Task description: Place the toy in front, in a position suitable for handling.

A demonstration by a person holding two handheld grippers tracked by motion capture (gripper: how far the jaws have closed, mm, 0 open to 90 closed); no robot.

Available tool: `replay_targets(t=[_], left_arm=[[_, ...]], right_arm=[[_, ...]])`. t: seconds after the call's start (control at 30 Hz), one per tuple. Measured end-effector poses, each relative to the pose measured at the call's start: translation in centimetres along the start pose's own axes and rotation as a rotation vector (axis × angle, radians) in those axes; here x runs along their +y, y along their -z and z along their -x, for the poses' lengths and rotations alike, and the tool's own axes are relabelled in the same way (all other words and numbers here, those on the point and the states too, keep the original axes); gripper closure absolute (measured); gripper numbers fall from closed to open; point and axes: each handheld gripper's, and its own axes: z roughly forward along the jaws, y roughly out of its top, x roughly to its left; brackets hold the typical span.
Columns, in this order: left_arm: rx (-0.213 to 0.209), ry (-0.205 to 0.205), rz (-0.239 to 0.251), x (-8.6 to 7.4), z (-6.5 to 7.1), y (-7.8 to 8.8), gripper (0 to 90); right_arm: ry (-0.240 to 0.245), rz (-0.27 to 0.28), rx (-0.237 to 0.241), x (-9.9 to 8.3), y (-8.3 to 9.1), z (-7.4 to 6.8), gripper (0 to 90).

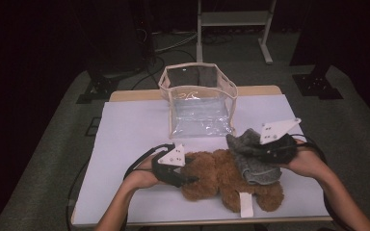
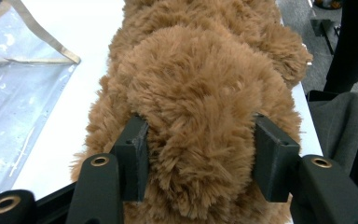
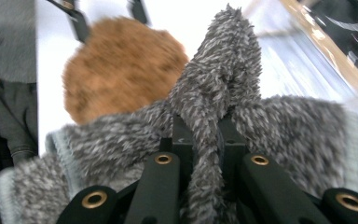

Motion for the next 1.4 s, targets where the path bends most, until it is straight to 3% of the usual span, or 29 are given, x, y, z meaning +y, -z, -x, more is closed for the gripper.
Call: replay_targets(t=[0.07, 0.23, 0.33, 0.37, 0.47, 0.63, 0.7, 0.8, 0.9, 0.93, 1.0, 1.03, 1.1, 1.2, 1.27, 1.4], left_arm=[[0.004, 0.0, 0.0, 0.1, -0.1, 0.1, 42.5], [0.015, 0.02, -0.041, 0.5, -0.9, 0.6, 38.2], [-0.01, 0.057, 0.017, 1.0, -1.1, 1.0, 36.8], [-0.027, 0.058, 0.014, 1.1, -1.0, 0.7, 36.6], [-0.067, 0.049, -0.014, 1.3, -0.4, -0.5, 36.5], [-0.066, 0.027, -0.023, 1.3, 0.3, -1.3, 40.1], [-0.052, -0.015, -0.05, 1.6, 0.7, -1.3, 40.8], [-0.04, -0.022, -0.064, 1.6, 0.7, -1.2, 44.1], [-0.04, -0.007, -0.055, 1.2, 0.7, -1.0, 44.5], [-0.04, 0.002, -0.047, 1.1, 0.7, -1.0, 44.4], [-0.036, 0.012, -0.044, 1.0, 0.6, -0.9, 44.4], [-0.036, 0.012, -0.044, 1.0, 0.6, -0.9, 44.4], [-0.031, 0.01, -0.045, 1.1, 0.7, -0.9, 44.1], [-0.026, 0.002, -0.045, 1.3, 0.7, -0.8, 43.2], [-0.027, -0.002, -0.035, 1.7, 0.8, -0.7, 37.8], [-0.028, -0.013, -0.042, 1.9, 0.9, -1.1, 39.1]], right_arm=[[-0.034, 0.011, 0.014, -0.9, 0.1, 0.2, 81.1], [-0.036, 0.042, 0.036, -1.6, -0.8, -1.1, 81.2], [-0.043, 0.073, 0.055, -1.8, -1.1, -2.1, 81.2], [-0.04, 0.076, 0.068, -1.8, -1.3, -2.4, 81.2], [-0.004, 0.063, 0.097, -1.3, -1.9, -3.6, 81.2], [0.097, 0.017, 0.075, 1.4, -2.1, -4.5, 80.8], [0.132, -0.005, 0.079, 2.6, -3.3, -4.7, 80.7], [0.142, -0.016, 0.097, 3.0, -4.2, -4.7, 80.7], [0.117, 0.004, 0.099, 2.3, -3.4, -4.0, 80.7], [0.073, 0.02, 0.079, 1.0, -1.9, -3.2, 80.7], [0.028, 0.04, 0.064, -0.2, -0.6, -2.6, 80.7], [0.028, 0.04, 0.064, -0.2, -0.6, -2.6, 80.7], [-0.031, 0.062, 0.047, -1.9, 1.2, -2.1, 80.7], [-0.04, 0.071, 0.045, -2.5, 1.5, -2.1, 80.7], [-0.036, 0.075, 0.047, -2.5, 1.1, -2.3, 80.7], [-0.008, 0.075, 0.073, -1.0, -0.5, -2.5, 80.6]])
